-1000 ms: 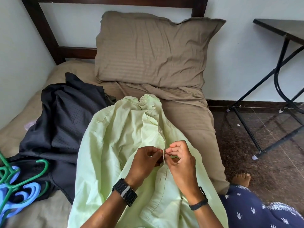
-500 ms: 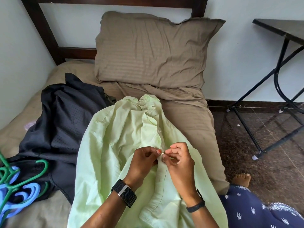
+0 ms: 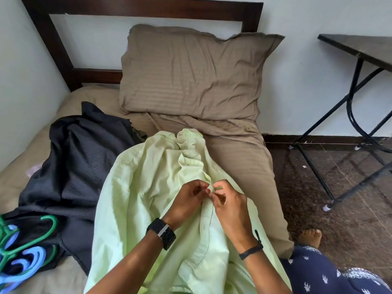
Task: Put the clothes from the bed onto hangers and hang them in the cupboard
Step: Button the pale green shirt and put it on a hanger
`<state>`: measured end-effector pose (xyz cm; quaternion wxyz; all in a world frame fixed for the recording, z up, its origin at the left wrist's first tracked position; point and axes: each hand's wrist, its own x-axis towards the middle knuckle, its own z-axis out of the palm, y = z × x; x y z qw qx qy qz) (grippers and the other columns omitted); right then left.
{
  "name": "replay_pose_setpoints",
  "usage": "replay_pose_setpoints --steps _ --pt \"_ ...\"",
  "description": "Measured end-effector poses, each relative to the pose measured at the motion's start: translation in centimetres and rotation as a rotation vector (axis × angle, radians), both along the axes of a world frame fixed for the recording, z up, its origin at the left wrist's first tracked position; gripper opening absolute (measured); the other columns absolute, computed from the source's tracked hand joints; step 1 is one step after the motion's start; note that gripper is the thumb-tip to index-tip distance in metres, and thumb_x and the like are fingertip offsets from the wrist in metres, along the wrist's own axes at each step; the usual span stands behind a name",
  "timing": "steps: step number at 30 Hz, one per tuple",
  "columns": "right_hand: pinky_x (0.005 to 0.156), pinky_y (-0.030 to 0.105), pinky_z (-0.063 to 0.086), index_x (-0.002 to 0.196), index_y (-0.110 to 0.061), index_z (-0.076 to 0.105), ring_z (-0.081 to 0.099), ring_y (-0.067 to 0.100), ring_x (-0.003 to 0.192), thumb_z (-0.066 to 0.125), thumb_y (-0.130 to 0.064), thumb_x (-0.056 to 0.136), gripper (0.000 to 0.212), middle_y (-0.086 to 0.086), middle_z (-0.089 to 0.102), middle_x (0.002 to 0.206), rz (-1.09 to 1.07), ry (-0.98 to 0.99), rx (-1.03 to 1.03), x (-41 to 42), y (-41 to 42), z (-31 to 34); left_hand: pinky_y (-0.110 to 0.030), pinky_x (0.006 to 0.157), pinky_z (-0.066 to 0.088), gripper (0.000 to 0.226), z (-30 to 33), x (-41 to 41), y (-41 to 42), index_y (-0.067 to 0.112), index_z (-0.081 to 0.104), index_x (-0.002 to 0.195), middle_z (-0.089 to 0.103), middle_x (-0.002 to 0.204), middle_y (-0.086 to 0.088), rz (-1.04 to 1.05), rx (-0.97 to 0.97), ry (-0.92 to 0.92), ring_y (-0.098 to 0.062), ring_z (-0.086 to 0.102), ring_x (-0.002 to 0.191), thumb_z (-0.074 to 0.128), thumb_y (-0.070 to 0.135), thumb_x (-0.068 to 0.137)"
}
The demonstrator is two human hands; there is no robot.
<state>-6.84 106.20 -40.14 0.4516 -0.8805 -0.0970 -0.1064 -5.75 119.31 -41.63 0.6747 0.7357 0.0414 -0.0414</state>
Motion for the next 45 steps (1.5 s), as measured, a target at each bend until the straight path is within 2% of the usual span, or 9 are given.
replay_pose_setpoints --steps 6,10,13,18,26,30,35,40,45 --pt "0.07 0.02 0.046 0.084 -0.005 0.07 0.066 0.02 0.083 0.056 0.0 0.087 0.015 0.005 0.071 0.083 0.035 0.288 -0.152 2.2 -0.6 -3.0 -0.016 0.08 0.044 0.01 -3.2 1.9 0.0 -0.002 0.069 0.089 0.068 0.09 -0.005 -0.102 0.472 -0.069 -0.013 0.06 0.085 0.06 -0.004 0.084" --pt "0.08 0.024 0.049 0.101 -0.012 0.068 0.062 0.016 0.088 0.054 0.001 0.086 0.024 0.002 0.066 0.093 -0.017 0.196 -0.137 0.8 -0.6 -1.7 -0.005 0.075 0.044 0.023 -3.0 1.4 0.1 0.006 0.068 0.102 0.067 0.093 0.0 -0.051 0.381 -0.048 -0.003 0.06 0.082 0.068 -0.002 0.081" --pt "0.076 0.024 0.055 0.095 -0.015 0.066 0.067 0.008 0.074 0.052 0.004 0.087 0.025 -0.004 0.066 0.084 0.045 0.264 0.046 -1.5 0.5 -0.6 -0.007 0.071 0.044 0.024 -2.1 0.6 0.9 0.015 0.068 0.094 0.067 0.086 0.01 0.001 0.339 -0.067 0.009 0.06 0.075 0.062 -0.005 0.083" --pt "0.075 0.013 0.049 0.094 -0.01 0.068 0.063 0.007 0.08 0.06 0.002 0.084 0.018 -0.003 0.068 0.087 0.035 0.31 -0.123 -2.8 0.2 -3.0 -0.019 0.065 0.053 0.026 -0.8 -2.5 1.5 0.016 0.066 0.084 0.067 0.08 0.001 0.078 0.229 0.01 -0.005 0.064 0.07 0.055 -0.007 0.087" --pt "0.075 0.02 0.047 0.093 -0.016 0.06 0.056 0.012 0.083 0.079 -0.015 0.075 0.025 -0.004 0.055 0.089 0.032 0.396 -0.151 -3.1 -0.5 -5.2 -0.003 0.072 0.038 0.024 -3.6 -5.1 0.6 0.01 0.071 0.097 0.067 0.097 0.0 -0.07 0.693 -0.058 -0.006 0.056 0.082 0.056 -0.003 0.083" --pt "0.089 0.022 0.042 0.106 -0.013 0.055 0.051 0.018 0.105 0.069 -0.014 0.08 0.03 0.001 0.05 0.108 0.106 0.345 -0.353 -3.5 -0.3 -5.8 -0.011 0.077 0.041 0.021 -4.4 -5.0 0.2 0.01 0.071 0.099 0.058 0.102 -0.002 -0.135 0.752 -0.07 -0.015 0.06 0.092 0.06 0.001 0.084" --pt "0.095 0.024 0.042 0.112 -0.018 0.059 0.05 0.019 0.107 0.061 -0.007 0.08 0.034 0.0 0.049 0.109 0.175 0.268 -0.419 -3.6 -0.4 -5.7 -0.008 0.076 0.039 0.024 -4.7 -5.2 0.3 0.014 0.072 0.1 0.055 0.101 -0.002 -0.149 0.748 -0.072 -0.015 0.059 0.09 0.063 0.001 0.082" --pt "0.076 0.016 0.045 0.086 -0.022 0.066 0.054 0.005 0.076 0.063 -0.001 0.077 0.023 -0.005 0.052 0.087 0.096 0.296 -0.196 -3.6 -1.4 -5.6 -0.018 0.084 0.041 0.019 -4.7 -5.3 -0.1 0.017 0.071 0.1 0.052 0.104 -0.002 -0.149 0.769 -0.055 -0.017 0.056 0.096 0.066 0.014 0.082" --pt "0.063 0.016 0.046 0.077 -0.023 0.056 0.058 0.008 0.07 0.06 0.007 0.075 0.031 -0.003 0.061 0.075 -0.087 0.423 0.134 -4.0 -2.9 -5.9 -0.027 0.094 0.04 0.023 -4.8 -5.3 -0.6 0.028 0.069 0.105 0.048 0.106 0.002 -0.131 0.807 -0.033 -0.016 0.052 0.104 0.068 0.03 0.082"
